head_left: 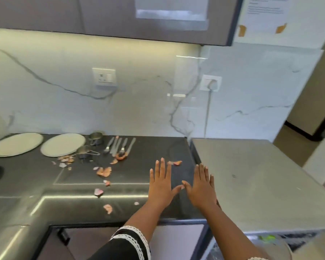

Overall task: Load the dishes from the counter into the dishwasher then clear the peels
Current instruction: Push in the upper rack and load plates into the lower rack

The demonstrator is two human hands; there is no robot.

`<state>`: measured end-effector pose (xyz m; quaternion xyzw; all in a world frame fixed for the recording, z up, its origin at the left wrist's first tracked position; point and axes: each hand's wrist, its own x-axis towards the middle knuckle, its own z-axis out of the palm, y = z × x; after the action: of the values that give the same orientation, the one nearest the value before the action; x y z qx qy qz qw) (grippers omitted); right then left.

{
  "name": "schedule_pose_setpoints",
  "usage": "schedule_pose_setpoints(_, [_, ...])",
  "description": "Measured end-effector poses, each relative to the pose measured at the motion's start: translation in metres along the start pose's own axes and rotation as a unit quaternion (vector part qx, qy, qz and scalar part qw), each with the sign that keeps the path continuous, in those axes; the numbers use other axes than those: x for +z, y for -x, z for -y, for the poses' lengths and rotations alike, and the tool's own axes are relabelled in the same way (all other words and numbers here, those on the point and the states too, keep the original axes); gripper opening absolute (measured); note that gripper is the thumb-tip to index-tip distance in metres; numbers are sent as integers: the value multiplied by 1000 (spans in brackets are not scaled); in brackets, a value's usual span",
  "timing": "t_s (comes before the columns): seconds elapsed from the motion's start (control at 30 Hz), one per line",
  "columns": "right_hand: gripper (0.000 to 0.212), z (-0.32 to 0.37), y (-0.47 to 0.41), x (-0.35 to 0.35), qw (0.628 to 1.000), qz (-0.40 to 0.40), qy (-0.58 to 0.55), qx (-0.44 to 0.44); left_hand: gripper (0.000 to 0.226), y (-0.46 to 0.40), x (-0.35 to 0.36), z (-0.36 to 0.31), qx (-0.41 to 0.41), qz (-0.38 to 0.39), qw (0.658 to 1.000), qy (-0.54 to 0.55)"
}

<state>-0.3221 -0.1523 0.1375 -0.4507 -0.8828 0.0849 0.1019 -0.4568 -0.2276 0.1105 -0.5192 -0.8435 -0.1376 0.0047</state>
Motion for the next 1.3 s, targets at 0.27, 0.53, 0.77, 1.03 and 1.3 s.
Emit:
schedule_pose_setpoints(0.27, [82, 207, -62, 47, 990, 26, -61, -125, 108, -1, -72, 209, -157, -61, 983, 67])
schedule_pose_setpoints(0.53, [70, 375, -85, 86, 962, 73, -99, -242, 90, 39, -104, 367, -287, -118, 938, 153])
schedule_pose_setpoints(0.77, [70, 471, -119, 115, 942, 115, -110, -296, 84, 45, -114, 451, -371, -124, 894, 220])
schedule_pose_setpoints(1.03, [65, 549, -199, 149, 936, 150, -34, -316, 72, 0, -125, 532, -407, -92, 871, 258])
schedule_pose_setpoints(1.3, [69, 589, -291, 207, 935, 242, -17, -259, 48, -57, -96, 596, -451, -63, 842, 288])
